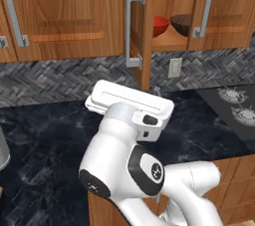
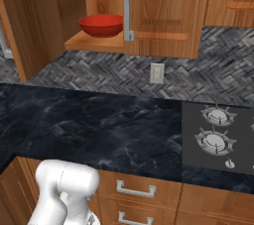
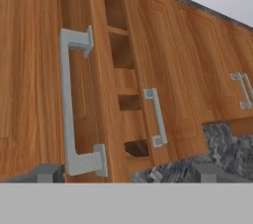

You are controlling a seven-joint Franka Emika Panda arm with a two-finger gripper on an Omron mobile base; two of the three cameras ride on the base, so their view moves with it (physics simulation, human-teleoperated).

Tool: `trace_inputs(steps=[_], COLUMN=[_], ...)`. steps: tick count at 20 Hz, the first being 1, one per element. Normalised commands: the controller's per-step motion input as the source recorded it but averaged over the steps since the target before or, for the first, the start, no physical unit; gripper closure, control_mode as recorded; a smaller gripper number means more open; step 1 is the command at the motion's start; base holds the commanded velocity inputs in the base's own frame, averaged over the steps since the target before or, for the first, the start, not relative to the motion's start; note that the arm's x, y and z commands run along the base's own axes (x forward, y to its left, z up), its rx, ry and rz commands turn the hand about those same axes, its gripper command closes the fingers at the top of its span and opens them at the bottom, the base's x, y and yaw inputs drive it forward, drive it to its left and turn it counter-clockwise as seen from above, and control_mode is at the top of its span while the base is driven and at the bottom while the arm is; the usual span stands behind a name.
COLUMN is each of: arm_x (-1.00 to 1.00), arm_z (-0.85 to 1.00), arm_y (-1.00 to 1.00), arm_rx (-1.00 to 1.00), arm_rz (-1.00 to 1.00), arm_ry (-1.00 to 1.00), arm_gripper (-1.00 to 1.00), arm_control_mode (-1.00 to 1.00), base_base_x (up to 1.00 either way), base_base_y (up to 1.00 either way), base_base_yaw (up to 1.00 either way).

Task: Open the cabinet. Pick the bowls from the counter and place them in the cabinet. Then close the cabinet.

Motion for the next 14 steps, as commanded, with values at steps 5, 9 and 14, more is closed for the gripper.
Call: trace_inputs(steps=[5,9,14], arm_x=[0.36,0.34,0.36], arm_z=[-0.09,-0.26,-0.22], arm_y=[-0.08,-0.11,-0.07], arm_rx=[-0.01,0.00,-0.01], arm_rz=[-0.03,-0.05,-0.05], arm_ry=[0.00,0.00,0.00], arm_gripper=[-1.00,-1.00,-1.00], arm_control_mode=[-1.00,-1.00,-1.00], base_base_x=[0.00,0.00,0.00], base_base_y=[0.00,0.00,0.00], base_base_yaw=[0.00,0.00,0.00])
